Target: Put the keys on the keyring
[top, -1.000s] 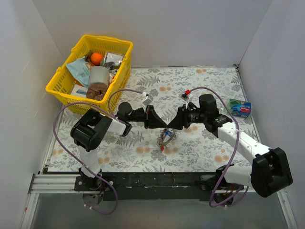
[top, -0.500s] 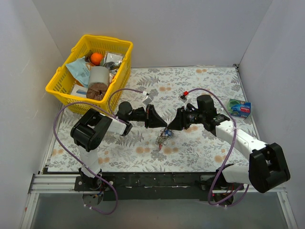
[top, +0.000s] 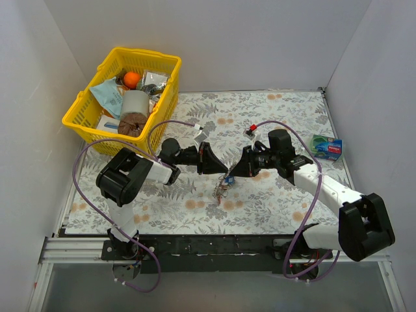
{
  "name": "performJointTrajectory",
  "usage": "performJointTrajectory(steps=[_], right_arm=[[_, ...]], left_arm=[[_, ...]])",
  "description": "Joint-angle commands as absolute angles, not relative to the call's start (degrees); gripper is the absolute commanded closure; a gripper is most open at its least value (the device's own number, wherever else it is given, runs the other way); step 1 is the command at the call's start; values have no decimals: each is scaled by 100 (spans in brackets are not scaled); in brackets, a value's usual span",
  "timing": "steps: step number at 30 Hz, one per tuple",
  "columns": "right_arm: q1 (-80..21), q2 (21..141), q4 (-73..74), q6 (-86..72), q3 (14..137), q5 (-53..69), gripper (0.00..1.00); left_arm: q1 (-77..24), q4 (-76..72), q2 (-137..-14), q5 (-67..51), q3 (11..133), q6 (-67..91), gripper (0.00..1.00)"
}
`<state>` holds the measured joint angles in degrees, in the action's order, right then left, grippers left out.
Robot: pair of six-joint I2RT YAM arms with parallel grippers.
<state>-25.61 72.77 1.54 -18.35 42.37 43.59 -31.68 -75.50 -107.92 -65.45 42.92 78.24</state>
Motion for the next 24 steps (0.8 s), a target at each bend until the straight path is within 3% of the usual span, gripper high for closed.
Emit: performJointTrajectory(steps=[1, 10, 24], right_arm=[[-2558, 7330, 53, -1811, 4254, 4509, 86], [-2558, 7339, 53, -1784, 4280, 4553, 98], [-2558, 7356, 306, -1591, 4482, 4509, 99]], left_arm=[[-3191, -10564, -10494, -6583, 4438, 7813, 100], [-3208, -10564, -10468, -6574, 4421, 7813, 100], [-3199, -10564, -10433, -6644, 4368, 7787, 100]])
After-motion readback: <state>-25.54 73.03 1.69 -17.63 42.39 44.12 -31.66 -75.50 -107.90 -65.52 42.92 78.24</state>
